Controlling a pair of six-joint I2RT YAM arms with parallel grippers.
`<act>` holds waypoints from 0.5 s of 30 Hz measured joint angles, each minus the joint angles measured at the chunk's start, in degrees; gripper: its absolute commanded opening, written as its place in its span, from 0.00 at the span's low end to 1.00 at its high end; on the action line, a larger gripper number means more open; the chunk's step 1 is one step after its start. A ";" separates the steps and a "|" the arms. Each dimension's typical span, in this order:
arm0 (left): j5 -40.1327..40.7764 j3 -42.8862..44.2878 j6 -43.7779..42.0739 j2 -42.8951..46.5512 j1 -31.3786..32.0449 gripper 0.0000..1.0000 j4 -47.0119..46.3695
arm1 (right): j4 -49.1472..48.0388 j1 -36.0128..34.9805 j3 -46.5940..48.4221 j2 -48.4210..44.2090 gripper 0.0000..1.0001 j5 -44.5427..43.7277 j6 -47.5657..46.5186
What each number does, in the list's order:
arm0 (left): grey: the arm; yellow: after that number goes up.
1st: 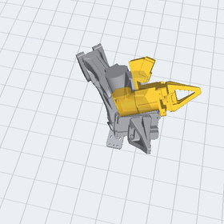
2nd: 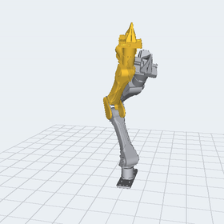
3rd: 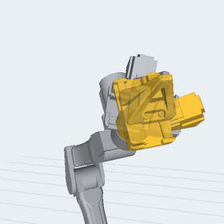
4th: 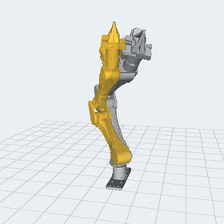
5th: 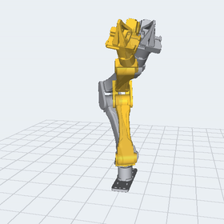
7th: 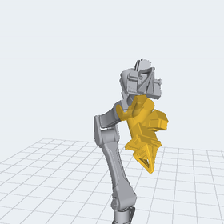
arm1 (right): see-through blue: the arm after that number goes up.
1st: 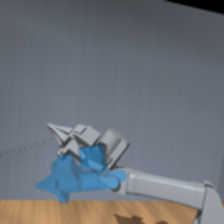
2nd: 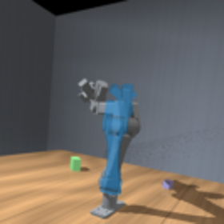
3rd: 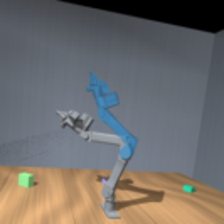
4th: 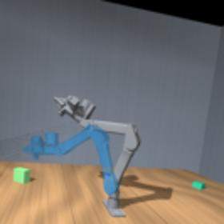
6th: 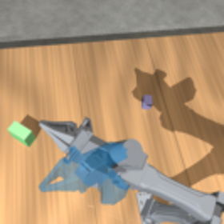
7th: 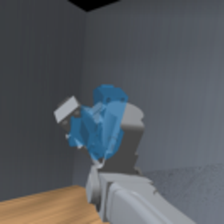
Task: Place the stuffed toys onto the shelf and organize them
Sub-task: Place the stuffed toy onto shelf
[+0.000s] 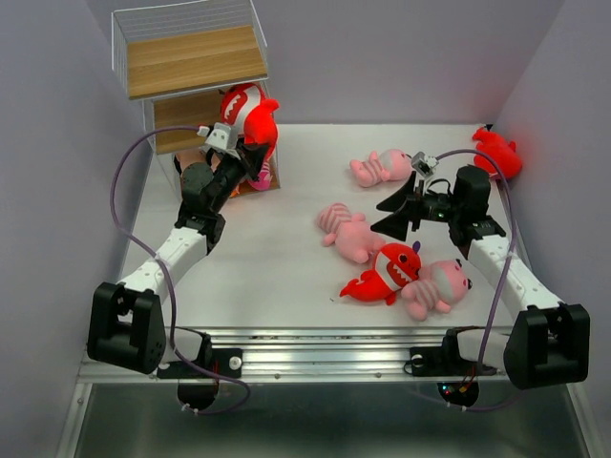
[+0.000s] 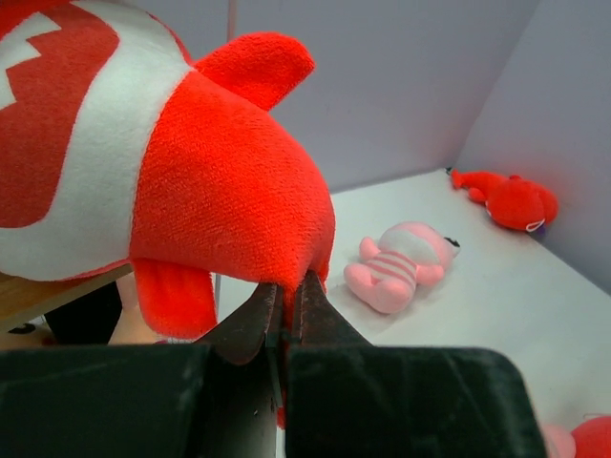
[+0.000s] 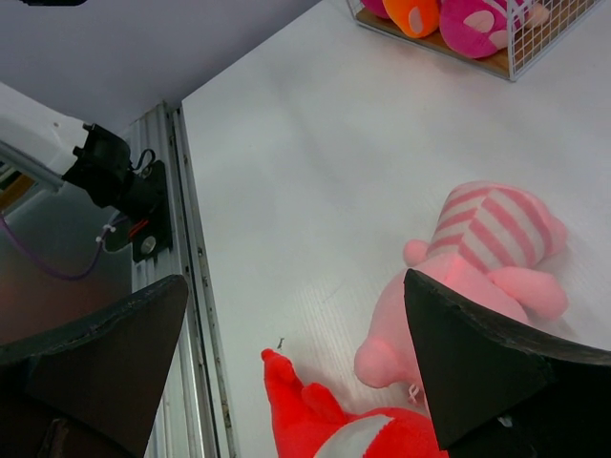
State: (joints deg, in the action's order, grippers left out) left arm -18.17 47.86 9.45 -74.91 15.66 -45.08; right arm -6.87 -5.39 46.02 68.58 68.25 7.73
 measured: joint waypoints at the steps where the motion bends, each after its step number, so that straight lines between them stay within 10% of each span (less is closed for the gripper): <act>1: -0.26 0.00 1.20 -0.22 -0.33 0.00 -1.31 | 0.00 0.11 0.00 -0.07 1.00 0.15 0.00; 15: -2.19 2.82 10.49 -5.20 -2.67 0.00 -7.96 | 0.02 0.68 0.00 -0.09 1.00 1.01 0.00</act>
State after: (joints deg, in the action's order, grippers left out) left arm -20.36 50.68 19.94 -80.12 12.99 -53.04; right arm -6.85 -4.71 46.02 68.49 69.25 7.73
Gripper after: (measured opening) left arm 0.077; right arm 0.998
